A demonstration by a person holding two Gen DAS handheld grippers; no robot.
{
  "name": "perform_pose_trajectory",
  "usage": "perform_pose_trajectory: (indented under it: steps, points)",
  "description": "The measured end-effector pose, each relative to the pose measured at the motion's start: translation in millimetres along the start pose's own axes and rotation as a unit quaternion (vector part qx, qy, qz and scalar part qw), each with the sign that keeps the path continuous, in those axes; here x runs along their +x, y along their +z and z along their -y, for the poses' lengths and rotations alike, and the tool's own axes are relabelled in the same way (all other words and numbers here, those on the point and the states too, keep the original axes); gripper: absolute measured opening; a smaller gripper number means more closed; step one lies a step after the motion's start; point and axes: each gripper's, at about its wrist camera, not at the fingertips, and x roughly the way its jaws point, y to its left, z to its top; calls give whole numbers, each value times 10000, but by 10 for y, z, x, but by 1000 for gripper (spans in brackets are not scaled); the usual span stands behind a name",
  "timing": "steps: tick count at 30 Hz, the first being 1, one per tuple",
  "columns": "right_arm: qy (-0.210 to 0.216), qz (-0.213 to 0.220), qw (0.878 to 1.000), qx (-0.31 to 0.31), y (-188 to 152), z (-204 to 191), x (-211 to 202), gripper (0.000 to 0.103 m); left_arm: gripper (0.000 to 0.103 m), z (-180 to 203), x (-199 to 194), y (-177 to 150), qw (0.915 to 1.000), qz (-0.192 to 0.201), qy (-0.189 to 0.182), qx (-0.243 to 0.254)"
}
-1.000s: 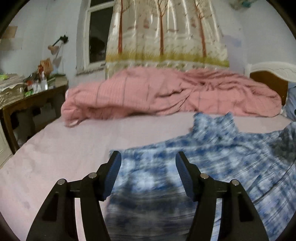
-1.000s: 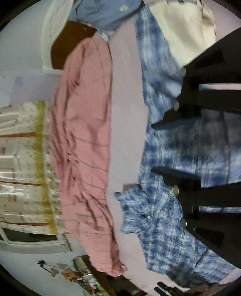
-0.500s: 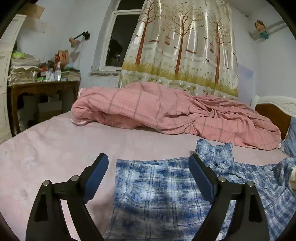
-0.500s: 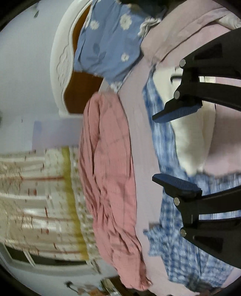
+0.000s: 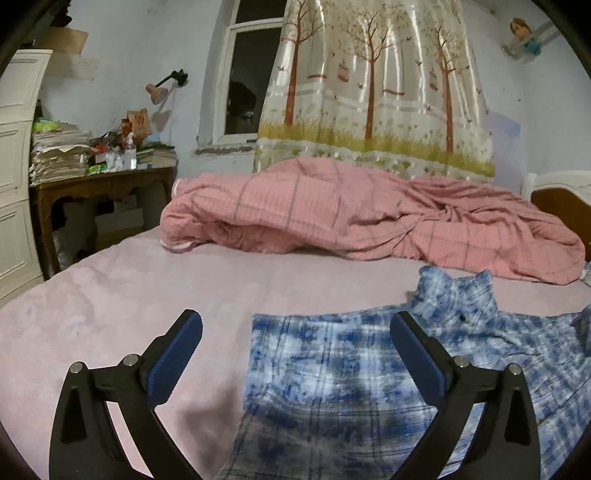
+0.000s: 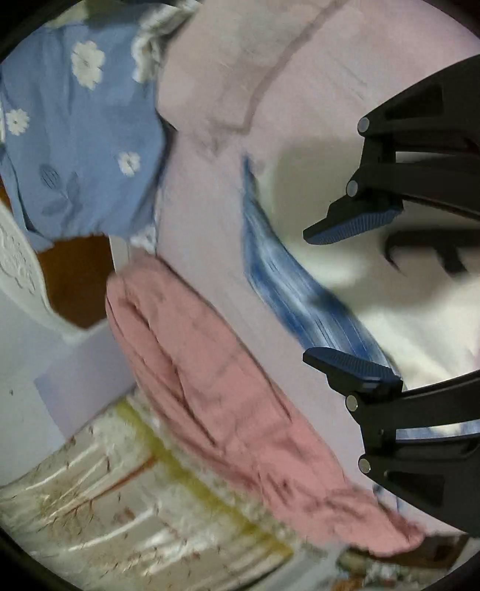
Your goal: Fold large clothes
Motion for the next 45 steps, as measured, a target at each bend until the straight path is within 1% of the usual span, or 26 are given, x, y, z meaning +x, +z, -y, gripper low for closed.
perform_pose_trajectory:
  steps: [2, 4, 6, 8, 9, 11, 12, 13, 14, 15, 16, 17, 20, 24, 26, 27, 28, 30, 32, 34, 35, 36, 38, 40, 44, 45]
  points:
    - [-528, -271, 9982, -99, 91, 68, 211, 60, 101, -11, 41, -24, 9999, -74, 74, -31]
    - [-882, -290, 9957, 15, 161, 148, 317, 60, 101, -39, 67, -39, 9999, -125, 73, -83]
    - [-663, -216, 9972, 262, 218, 233, 359, 60, 101, -56, 63, -41, 9998, -111, 46, -126]
    - [-207, -274, 9968, 715, 262, 385, 454, 65, 101, -53, 58, -47, 9999, -101, 53, -125]
    - [-76, -291, 9959, 857, 274, 433, 470, 68, 101, -61, 59, -47, 9999, -110, 22, -124]
    - [337, -202, 9900, 1357, 335, 561, 486, 69, 101, -73, 53, -56, 9998, -121, -71, -125]
    - [436, -190, 9875, 1505, 350, 593, 498, 69, 101, -81, 55, -60, 9998, -126, -61, -139]
    - [466, -215, 9851, 1641, 376, 625, 517, 60, 101, -92, 57, -59, 9998, -139, -50, -155]
    - [369, -227, 9861, 1602, 398, 620, 539, 47, 101, -105, 55, -57, 9997, -144, -61, -180]
    - [253, -241, 9883, 1483, 397, 581, 546, 13, 101, -108, 51, -54, 9997, -136, -68, -198]
    - [135, -310, 9900, 1367, 390, 551, 571, 4, 101, -112, 46, -49, 9997, -121, -63, -214]
    - [106, -315, 9908, 1311, 370, 523, 562, 3, 101, -112, 41, -48, 9997, -100, -52, -230]
    - [184, 226, 9927, 1171, 364, 395, 345, 3, 101, -144, 6, -49, 9995, 10, -58, -322]
    - [377, 520, 9978, 133, 358, -263, 46, 3, 101, -174, -1, -38, 9991, 76, -33, -412]
    - [307, 809, 9945, -599, 266, -814, -156, 3, 101, -177, 17, -38, 9991, 25, -5, -421]
    - [315, 910, 9923, -784, 222, -1006, -227, 3, 101, -172, 17, -38, 9992, 41, 5, -407]
    - [331, 1035, 9886, -1038, 131, -1310, -326, 3, 101, -160, 8, -38, 9993, 73, 6, -379]
    - [602, 1101, 9813, -1459, -64, -1842, -504, 3, 101, -113, -9, -38, 9995, 128, 44, -275]
    - [909, 1242, 9653, -2109, -360, -2504, -751, 3, 101, -61, -31, -39, 9997, 190, 81, -154]
    - [789, 1436, 9524, -2572, -653, -2999, -943, 3, 101, 15, -67, -47, 9992, 325, 252, 25]
    - [794, 1475, 9495, -2653, -779, -3183, -1010, 3, 101, 51, -83, -49, 9987, 379, 323, 108]
    - [1001, 1435, 9479, -2660, -965, -3416, -1080, 3, 101, 73, -91, -47, 9984, 409, 352, 156]
    - [1360, 1374, 9483, -2518, -1228, -3661, -1141, 3, 101, 109, -125, -43, 9974, 511, 462, 218]
    - [1537, 1270, 9493, -2429, -1580, -3946, -1125, 3, 101, 124, -149, -34, 9966, 581, 521, 257]
    - [1904, 698, 9431, -2634, -2442, -4533, -774, 3, 101, 122, -153, -33, 9966, 563, 553, 251]
    - [1932, 541, 9436, -2635, -2590, -4566, -675, 3, 101, 110, -144, -17, 9965, 477, 652, 204]
